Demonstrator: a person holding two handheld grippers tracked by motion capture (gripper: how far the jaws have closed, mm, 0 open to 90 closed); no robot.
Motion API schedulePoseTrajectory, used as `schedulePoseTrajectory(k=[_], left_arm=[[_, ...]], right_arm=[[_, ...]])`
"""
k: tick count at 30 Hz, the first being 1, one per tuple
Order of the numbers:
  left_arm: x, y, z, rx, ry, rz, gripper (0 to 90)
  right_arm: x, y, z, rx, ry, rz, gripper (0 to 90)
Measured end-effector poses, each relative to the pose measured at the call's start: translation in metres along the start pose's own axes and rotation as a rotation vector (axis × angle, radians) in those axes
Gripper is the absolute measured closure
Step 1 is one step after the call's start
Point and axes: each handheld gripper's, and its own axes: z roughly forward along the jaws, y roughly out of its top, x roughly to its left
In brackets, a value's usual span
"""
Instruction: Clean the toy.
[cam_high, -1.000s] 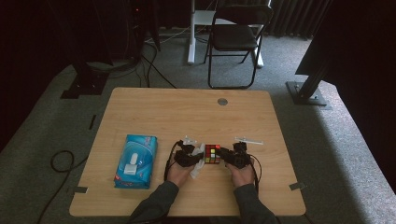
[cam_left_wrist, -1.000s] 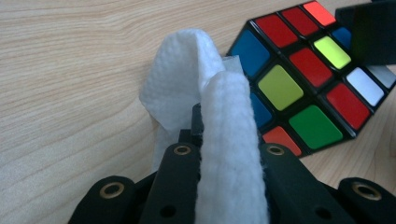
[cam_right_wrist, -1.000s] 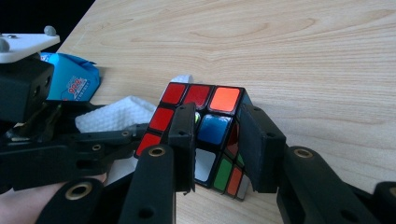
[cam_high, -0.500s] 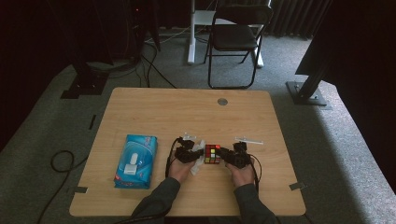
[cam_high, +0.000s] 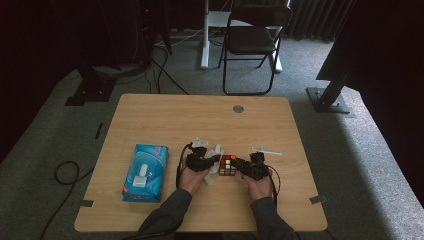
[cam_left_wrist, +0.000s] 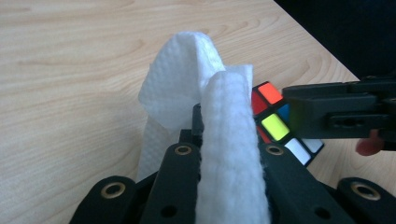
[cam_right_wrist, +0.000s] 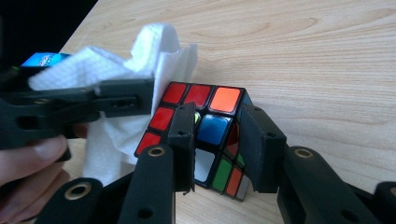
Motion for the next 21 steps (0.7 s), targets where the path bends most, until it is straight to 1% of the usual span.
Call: schedulePoseTrajectory(k=[4,8,11,13,15,17,20,21], left_arm=[[0.002,-0.002,0.001,-0.010,-0.005,-0.011,83.9],[0.007,-0.004,0.006,0.001,0.002,-0.025,83.7],[0.009,-0.009,0.012,0.024,0.011,-0.045,83.8],[0.011,-0.014,0.017,0.048,0.021,-0.039,84.1],[0.011,-0.019,0.021,0.066,0.027,-0.042,84.4],[0.011,-0.022,0.024,0.083,0.043,-0.028,84.7],[0.010,-0.024,0.025,0.079,0.052,-0.015,85.3],[0.009,-0.023,0.025,0.083,0.059,-0.002,85.7]], right_arm=[[0.000,0.000,0.000,0.000,0.001,0.000,67.2],[0.000,0.000,0.000,-0.001,0.000,0.001,67.2],[0.000,0.000,0.000,-0.001,-0.001,0.001,67.2],[0.001,0.000,0.000,0.000,-0.002,0.002,67.2],[0.001,0.000,0.000,0.001,-0.003,0.001,67.2],[0.001,0.000,0.000,0.002,-0.004,0.001,67.2],[0.000,0.000,0.000,0.003,0.000,0.002,66.7],[0.000,0.000,0.000,0.002,0.000,0.001,66.0]])
